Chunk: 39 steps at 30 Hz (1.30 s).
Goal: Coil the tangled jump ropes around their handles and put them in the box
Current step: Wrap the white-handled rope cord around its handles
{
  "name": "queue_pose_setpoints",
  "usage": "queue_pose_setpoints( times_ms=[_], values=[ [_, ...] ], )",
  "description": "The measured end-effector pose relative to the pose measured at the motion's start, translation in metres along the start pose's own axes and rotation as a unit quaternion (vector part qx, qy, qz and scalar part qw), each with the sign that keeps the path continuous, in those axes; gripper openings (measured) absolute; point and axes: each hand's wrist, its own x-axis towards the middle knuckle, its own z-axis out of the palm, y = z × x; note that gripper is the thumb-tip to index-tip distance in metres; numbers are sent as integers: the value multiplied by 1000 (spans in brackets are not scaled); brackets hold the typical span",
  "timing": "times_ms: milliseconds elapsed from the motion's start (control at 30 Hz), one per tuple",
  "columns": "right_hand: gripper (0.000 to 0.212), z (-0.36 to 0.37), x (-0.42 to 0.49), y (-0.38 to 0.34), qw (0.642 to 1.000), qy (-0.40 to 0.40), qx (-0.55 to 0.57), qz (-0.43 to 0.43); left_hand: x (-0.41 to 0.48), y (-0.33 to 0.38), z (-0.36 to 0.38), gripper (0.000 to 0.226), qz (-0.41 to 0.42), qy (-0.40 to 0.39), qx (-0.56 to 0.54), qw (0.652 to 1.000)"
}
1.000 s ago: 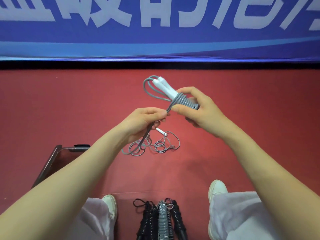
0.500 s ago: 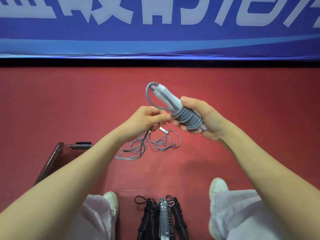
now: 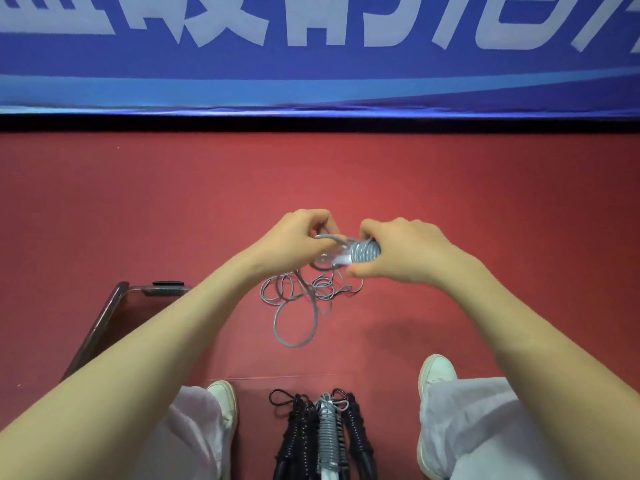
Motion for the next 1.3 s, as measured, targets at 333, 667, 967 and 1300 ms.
queue_pose_setpoints(
  times_ms=[333, 667, 967, 1300],
  values=[
    [50, 5, 14, 13, 970, 241, -22, 37, -5, 14, 6, 26, -55, 78, -93, 991],
    [49, 12, 23, 12, 944, 324, 53, 36, -5, 14, 7, 27, -66, 145, -210, 965],
    [33, -2, 16, 15, 881, 302, 363, -28, -1, 11, 2, 21, -160, -46, -459, 873],
    [30, -1, 14, 8, 825, 247, 498, -99, 4, 10, 7, 21, -36, 63, -388, 919]
  ],
)
